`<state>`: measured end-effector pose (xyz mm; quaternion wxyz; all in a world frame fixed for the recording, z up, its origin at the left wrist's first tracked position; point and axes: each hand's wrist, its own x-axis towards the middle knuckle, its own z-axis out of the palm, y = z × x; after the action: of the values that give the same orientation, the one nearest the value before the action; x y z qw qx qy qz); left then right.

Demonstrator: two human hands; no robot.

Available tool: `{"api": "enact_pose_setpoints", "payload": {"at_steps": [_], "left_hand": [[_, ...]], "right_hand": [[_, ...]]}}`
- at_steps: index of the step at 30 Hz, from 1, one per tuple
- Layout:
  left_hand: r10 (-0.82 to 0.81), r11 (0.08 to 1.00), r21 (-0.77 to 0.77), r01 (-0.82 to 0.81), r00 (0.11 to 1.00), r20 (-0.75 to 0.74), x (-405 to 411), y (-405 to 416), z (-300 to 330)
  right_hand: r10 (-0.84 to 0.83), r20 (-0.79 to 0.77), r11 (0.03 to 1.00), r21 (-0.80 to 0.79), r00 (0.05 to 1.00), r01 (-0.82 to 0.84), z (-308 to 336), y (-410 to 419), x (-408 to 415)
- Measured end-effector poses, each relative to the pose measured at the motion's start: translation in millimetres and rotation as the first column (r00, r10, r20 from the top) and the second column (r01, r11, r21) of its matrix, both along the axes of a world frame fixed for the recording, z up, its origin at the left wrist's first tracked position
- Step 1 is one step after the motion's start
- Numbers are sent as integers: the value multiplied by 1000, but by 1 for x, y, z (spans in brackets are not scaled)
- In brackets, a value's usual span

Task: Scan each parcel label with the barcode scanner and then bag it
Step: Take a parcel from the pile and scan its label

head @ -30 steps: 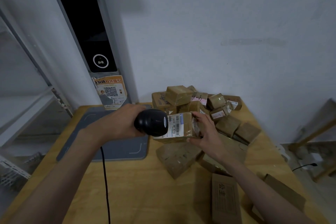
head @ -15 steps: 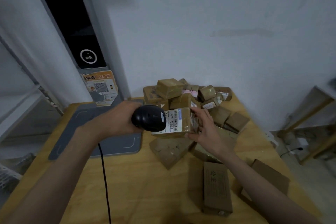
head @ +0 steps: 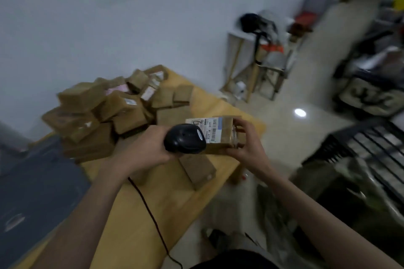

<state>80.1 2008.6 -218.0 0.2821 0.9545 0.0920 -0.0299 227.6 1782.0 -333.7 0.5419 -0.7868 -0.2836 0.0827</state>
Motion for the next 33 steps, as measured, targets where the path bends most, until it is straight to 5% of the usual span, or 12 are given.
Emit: {"api": "enact_pose_setpoints", "payload": {"at_steps": [8, 15, 23, 26, 29, 33], "left_hand": [[-325, 942, -122, 313, 941, -98, 50, -125, -63], [-482, 874, -177, 453, 854, -194, 75, -216, -103], [-490, 871, -189, 453, 822, -289, 111, -286, -138], [-481, 876, -200, 439, 822, -303, 123, -303, -146], [-465, 884, -215, 415, 827, -316, 132, -314, -151], [-418, 905, -234, 356, 850, -322, 137, -318, -150]], "right_hand": [[-458, -92, 876, -217, 884, 431, -44, -171, -70], [-654, -60, 709, -396, 754, 583, -74, -259, -104], [-619, 75, 568, -645, 782, 512, -111, -333, -80], [-508, 98, 466, -804, 856, 369, -132, -363, -64], [-423, -6, 374, -912, 906, 169, -146, -382, -49], [-390, -149, 433, -901, 909, 38, -143, -386, -26]]}}
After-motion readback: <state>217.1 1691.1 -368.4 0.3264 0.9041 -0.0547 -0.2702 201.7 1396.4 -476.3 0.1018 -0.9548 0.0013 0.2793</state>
